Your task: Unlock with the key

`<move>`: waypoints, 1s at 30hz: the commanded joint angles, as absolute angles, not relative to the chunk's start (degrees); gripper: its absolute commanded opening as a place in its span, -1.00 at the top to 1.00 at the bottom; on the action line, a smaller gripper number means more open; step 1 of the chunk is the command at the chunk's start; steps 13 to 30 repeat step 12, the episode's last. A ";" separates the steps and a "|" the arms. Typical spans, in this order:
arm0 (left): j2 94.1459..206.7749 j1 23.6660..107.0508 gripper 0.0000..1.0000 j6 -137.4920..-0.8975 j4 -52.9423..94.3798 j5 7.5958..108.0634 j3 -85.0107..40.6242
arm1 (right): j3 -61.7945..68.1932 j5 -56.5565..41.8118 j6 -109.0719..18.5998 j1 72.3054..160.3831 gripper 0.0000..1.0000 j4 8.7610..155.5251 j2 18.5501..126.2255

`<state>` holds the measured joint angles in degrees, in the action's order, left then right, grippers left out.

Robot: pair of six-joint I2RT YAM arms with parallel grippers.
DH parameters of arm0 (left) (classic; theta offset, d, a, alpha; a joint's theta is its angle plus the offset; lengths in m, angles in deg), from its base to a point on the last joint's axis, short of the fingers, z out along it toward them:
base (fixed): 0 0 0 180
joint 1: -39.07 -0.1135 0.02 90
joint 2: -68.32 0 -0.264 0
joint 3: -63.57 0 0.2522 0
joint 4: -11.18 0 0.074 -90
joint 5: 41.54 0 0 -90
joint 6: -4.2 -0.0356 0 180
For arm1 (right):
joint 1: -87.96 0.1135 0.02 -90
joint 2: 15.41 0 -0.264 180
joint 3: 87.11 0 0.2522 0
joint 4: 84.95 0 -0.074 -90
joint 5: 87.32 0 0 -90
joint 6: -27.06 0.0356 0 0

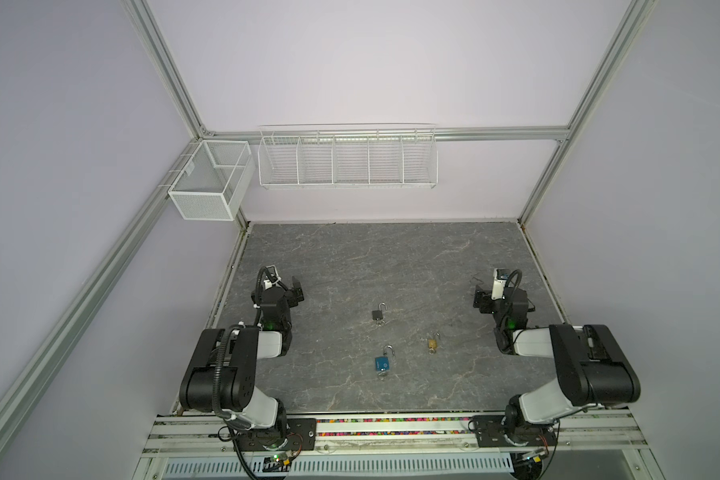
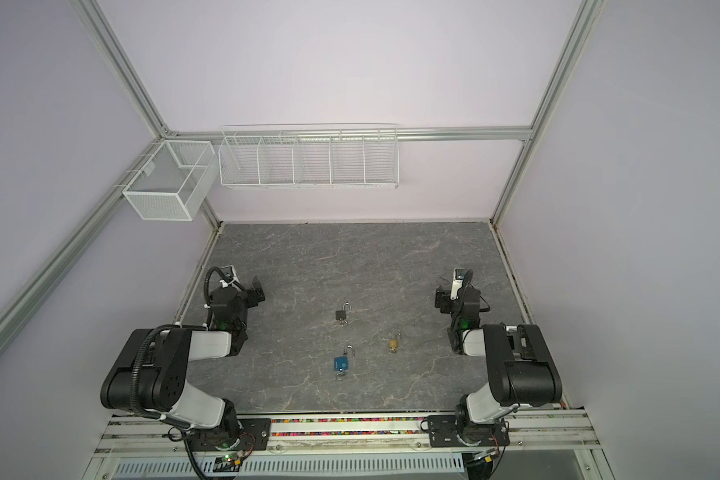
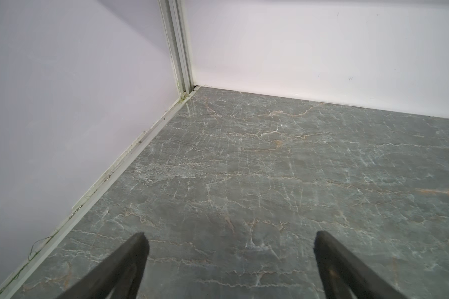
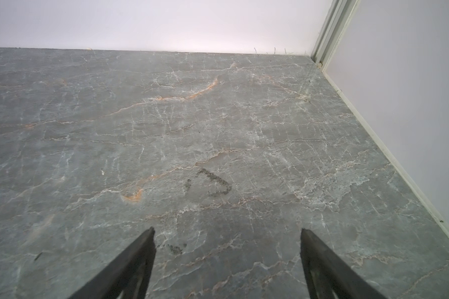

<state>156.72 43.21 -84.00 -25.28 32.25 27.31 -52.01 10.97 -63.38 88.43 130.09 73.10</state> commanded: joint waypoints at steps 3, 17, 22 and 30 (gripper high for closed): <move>157.20 43.02 -0.99 -85.03 -27.14 33.25 27.38 | -51.56 9.97 -64.79 88.48 -0.77 131.85 72.41; 157.26 42.99 -0.99 -85.01 -27.10 33.39 27.31 | -51.41 9.79 -64.79 88.46 -0.76 131.51 72.46; 157.26 42.99 -0.99 -85.01 -27.10 33.39 27.31 | -51.41 9.79 -64.79 88.46 -0.76 131.51 72.46; 157.26 42.99 -0.99 -85.01 -27.10 33.39 27.31 | -51.41 9.79 -64.79 88.46 -0.76 131.51 72.46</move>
